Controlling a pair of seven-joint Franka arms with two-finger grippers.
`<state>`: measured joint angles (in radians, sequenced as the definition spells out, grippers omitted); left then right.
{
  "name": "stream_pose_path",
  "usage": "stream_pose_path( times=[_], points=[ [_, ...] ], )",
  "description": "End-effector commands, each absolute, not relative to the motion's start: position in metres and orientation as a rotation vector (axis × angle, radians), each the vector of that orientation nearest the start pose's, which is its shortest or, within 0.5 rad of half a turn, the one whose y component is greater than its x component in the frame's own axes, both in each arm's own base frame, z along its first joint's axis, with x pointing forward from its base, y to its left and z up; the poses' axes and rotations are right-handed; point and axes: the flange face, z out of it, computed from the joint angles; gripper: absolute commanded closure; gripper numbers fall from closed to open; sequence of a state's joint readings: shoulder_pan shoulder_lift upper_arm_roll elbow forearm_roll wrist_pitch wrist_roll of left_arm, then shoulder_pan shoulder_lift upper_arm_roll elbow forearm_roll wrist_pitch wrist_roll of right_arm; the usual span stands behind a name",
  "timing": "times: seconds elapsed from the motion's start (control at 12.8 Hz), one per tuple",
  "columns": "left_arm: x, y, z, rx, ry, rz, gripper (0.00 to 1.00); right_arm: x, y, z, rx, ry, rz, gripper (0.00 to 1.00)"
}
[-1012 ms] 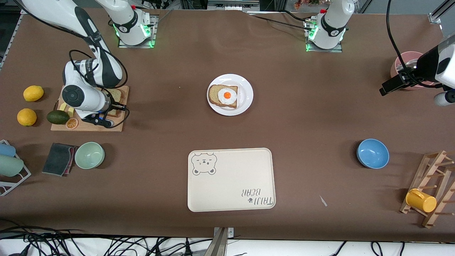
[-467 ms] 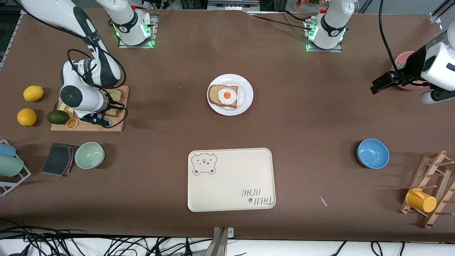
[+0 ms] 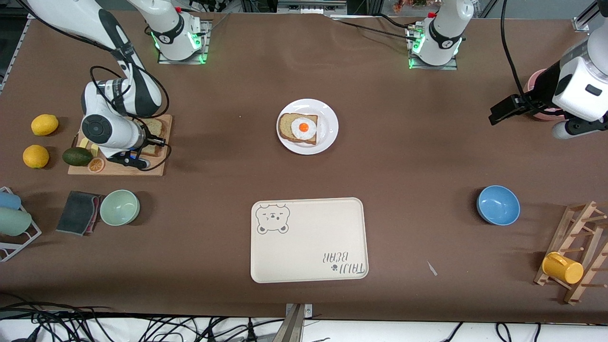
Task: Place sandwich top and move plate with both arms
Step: 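Grasp the bread slice edge with the right gripper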
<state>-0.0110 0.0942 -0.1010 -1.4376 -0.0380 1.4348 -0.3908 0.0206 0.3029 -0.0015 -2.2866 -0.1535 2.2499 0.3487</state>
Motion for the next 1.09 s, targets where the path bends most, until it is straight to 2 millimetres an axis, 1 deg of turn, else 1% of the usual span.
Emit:
stream_pose_path(
  times=[0.0,0.16,0.23,0.31,0.47,0.54,0.7,0.78,0.86,0.93,1.01],
  points=[
    [0.568,-0.054,0.623,-3.104,-0.461,0.153,0.00,0.490,0.004,0.198,-3.264,0.355,0.537,0.58],
    [0.571,-0.053,0.624,-3.105,-0.464,0.129,0.00,0.490,0.004,0.196,-3.263,0.354,0.542,0.65],
    [0.572,-0.053,0.625,-3.109,-0.470,0.111,0.00,0.490,0.002,0.192,-3.261,0.358,0.548,0.73],
    [0.573,-0.053,0.627,-3.110,-0.470,0.096,0.00,0.490,0.001,0.189,-3.261,0.360,0.551,0.77],
    [0.572,-0.052,0.630,-3.093,-0.477,0.079,0.00,0.489,0.001,0.188,-3.261,0.359,0.553,0.85],
    [0.571,-0.052,0.631,-3.081,-0.472,0.071,0.00,0.490,0.001,0.190,-3.262,0.358,0.551,0.91],
    [0.567,-0.057,0.630,-3.050,-0.454,0.066,0.00,0.491,0.005,0.191,-3.267,0.342,0.544,1.00],
    [0.563,-0.060,0.635,-3.050,-0.445,0.053,0.00,0.491,0.005,0.192,-3.284,0.317,0.539,1.00],
    [0.560,-0.060,0.635,-3.050,-0.447,0.051,0.00,0.492,0.005,0.191,-3.295,0.302,0.535,1.00],
    [0.559,-0.055,0.633,-3.049,-0.460,0.039,0.00,0.492,0.005,0.190,-3.304,0.309,0.534,1.00],
    [0.555,-0.043,0.629,-3.047,-0.492,0.003,0.00,0.492,0.006,0.191,-3.320,0.311,0.525,1.00]
  ],
)
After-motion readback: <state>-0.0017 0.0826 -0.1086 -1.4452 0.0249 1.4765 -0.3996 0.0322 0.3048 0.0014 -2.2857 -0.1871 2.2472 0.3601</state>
